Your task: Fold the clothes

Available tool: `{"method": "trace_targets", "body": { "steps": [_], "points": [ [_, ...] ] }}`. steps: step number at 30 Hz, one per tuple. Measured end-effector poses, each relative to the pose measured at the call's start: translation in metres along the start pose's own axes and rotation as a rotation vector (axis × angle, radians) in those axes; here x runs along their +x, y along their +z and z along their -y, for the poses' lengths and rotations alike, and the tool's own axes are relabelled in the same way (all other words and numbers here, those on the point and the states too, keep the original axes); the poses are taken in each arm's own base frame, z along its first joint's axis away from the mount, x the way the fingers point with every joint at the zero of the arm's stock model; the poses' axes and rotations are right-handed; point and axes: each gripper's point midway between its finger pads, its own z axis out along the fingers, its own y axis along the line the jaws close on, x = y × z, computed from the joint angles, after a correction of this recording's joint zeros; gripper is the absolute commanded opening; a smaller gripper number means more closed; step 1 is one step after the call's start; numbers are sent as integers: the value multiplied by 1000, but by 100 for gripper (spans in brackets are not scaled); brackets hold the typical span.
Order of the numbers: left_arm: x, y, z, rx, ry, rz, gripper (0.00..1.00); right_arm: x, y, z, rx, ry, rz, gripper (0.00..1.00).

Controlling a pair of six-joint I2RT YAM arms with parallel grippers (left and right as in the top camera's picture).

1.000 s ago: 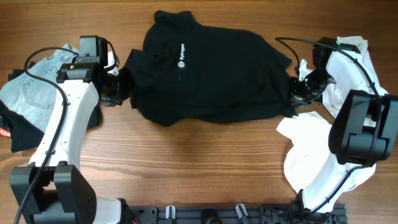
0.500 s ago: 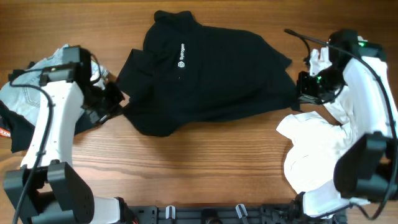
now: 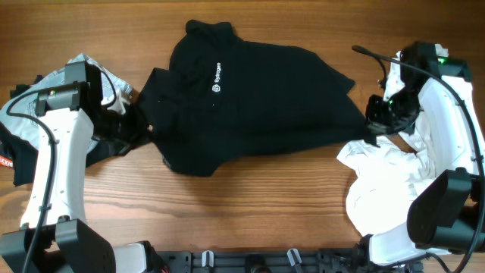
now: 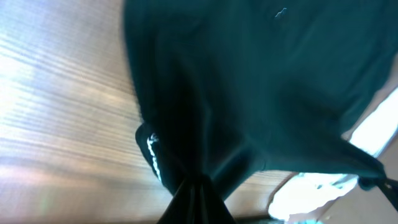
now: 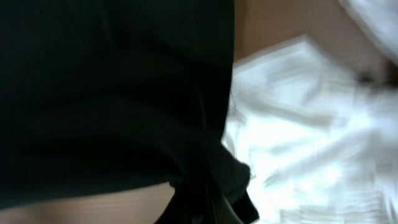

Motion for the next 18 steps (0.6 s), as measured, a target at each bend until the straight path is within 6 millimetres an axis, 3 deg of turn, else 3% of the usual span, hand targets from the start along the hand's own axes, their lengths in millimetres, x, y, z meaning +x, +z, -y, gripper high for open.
{"method": "trace_targets", "body": {
  "steps": [5, 8, 13, 18],
  "points": [
    [-46, -5, 30, 127, 69, 173, 4, -28, -2, -6, -25, -23, 115, 7],
    [-63, -1, 36, 157, 63, 210, 4, -39, -3, -9, -41, -30, 160, 7],
    [-99, 27, 48, 190, 94, 253, 4, -61, -4, -16, -74, -47, 249, 9],
    [-117, 47, 56, 208, 123, 269, 4, -79, 13, -21, -86, -62, 270, 15]
  ]
}}
